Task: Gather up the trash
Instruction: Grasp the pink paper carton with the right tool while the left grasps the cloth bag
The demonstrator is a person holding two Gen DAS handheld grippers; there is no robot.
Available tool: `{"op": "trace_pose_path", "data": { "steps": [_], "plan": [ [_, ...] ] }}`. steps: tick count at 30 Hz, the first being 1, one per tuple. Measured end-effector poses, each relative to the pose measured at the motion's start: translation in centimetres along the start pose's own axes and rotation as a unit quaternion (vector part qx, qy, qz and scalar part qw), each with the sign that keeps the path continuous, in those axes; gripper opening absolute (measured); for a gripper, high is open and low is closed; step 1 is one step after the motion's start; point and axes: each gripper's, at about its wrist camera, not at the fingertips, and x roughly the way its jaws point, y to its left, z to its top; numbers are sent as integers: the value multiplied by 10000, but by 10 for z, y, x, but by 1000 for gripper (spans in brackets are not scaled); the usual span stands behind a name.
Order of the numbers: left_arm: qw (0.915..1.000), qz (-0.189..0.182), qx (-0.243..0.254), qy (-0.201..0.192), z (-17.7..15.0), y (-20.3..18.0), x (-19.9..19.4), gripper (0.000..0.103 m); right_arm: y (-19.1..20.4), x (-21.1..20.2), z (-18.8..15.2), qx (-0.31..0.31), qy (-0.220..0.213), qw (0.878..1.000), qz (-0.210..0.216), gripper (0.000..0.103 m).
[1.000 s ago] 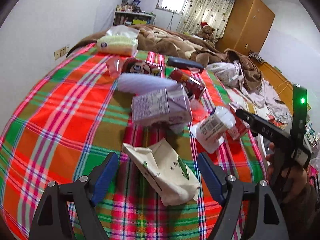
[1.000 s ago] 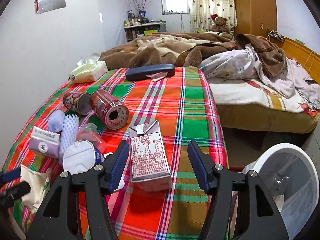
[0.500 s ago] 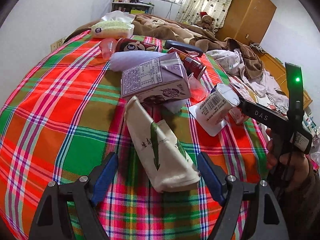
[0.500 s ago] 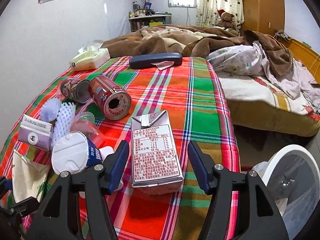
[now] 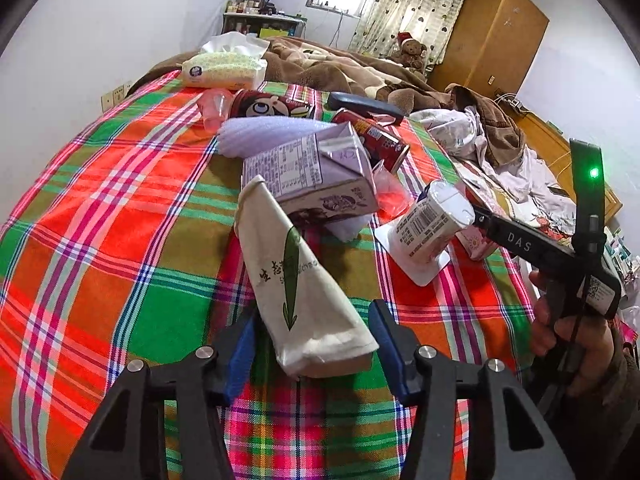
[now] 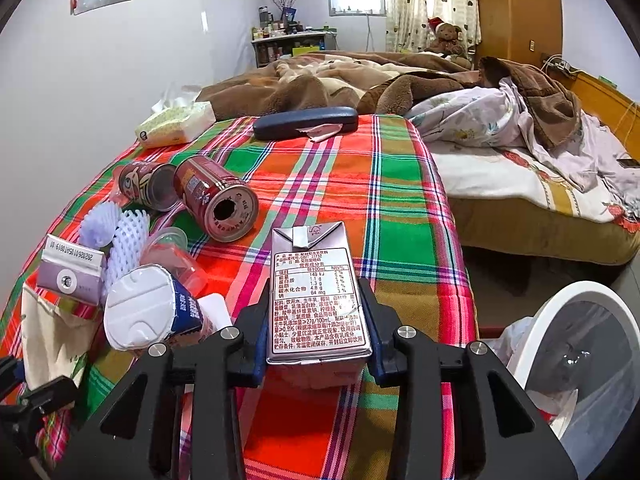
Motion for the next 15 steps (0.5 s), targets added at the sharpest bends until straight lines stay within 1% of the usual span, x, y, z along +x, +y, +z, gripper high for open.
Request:
{"op": "trace_pose_path", "data": {
  "steps": [5, 8, 10, 11, 15],
  "plan": [
    [9999, 51, 2, -91, 2, 0, -5, 54, 1, -5, -1, 2, -81, 10000, 7, 38],
    [9998, 98, 86, -161, 3, -3, -11, 54, 0, -8, -3, 35, -112, 9999, 46, 39],
    [9996, 94, 135, -221, 4, -6, -15, 51, -1, -12, -3, 65, -160, 9998, 57, 38],
    [9995, 99, 160, -244, 5, -7, -17, 51, -2, -14, -3, 87, -180, 9998, 68, 38],
    [9996, 113, 178, -205, 4, -9, -15, 51, -3, -18, -4, 135, -237, 9996, 74, 38]
  ]
}}
